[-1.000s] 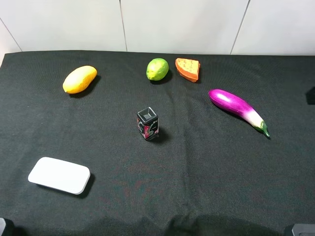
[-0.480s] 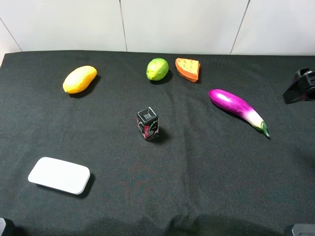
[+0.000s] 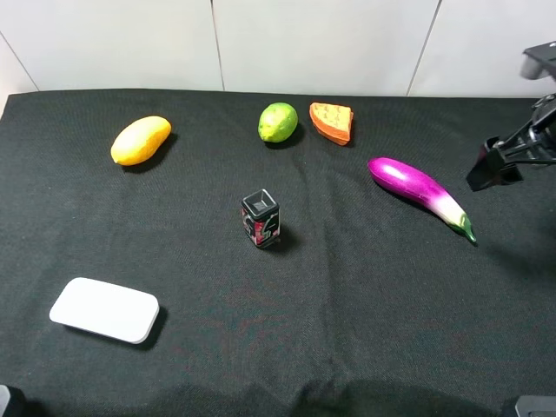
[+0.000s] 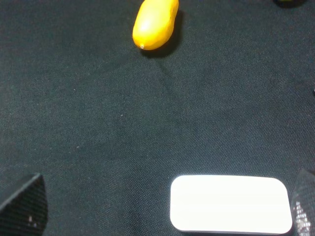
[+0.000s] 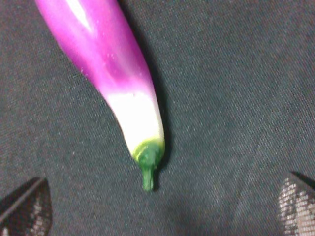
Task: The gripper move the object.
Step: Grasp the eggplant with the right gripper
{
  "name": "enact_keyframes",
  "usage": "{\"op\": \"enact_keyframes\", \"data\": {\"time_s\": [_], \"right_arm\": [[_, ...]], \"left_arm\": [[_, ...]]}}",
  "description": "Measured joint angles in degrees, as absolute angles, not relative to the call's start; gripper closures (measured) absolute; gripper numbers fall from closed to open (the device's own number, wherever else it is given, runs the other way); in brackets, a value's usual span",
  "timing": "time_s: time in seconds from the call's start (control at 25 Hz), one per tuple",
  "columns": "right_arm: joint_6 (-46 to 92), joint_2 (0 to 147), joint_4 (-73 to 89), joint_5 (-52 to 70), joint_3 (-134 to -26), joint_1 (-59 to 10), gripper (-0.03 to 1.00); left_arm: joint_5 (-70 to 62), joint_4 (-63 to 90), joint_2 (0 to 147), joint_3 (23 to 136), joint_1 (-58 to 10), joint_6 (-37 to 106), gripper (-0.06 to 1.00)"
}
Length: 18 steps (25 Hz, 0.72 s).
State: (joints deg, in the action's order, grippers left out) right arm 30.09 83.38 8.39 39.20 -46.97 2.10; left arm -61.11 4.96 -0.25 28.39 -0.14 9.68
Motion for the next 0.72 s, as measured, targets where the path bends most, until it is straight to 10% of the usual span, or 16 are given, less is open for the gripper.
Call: {"op": "enact_keyframes", "data": {"time_s": [0.72], "right_arm": [[40.74, 100.55, 14.42, 36.16, -55.22, 2.1, 0.27]], "left_arm": [[-61.11, 4.96, -0.25, 28.39, -0.14, 9.68, -0.04]]}}
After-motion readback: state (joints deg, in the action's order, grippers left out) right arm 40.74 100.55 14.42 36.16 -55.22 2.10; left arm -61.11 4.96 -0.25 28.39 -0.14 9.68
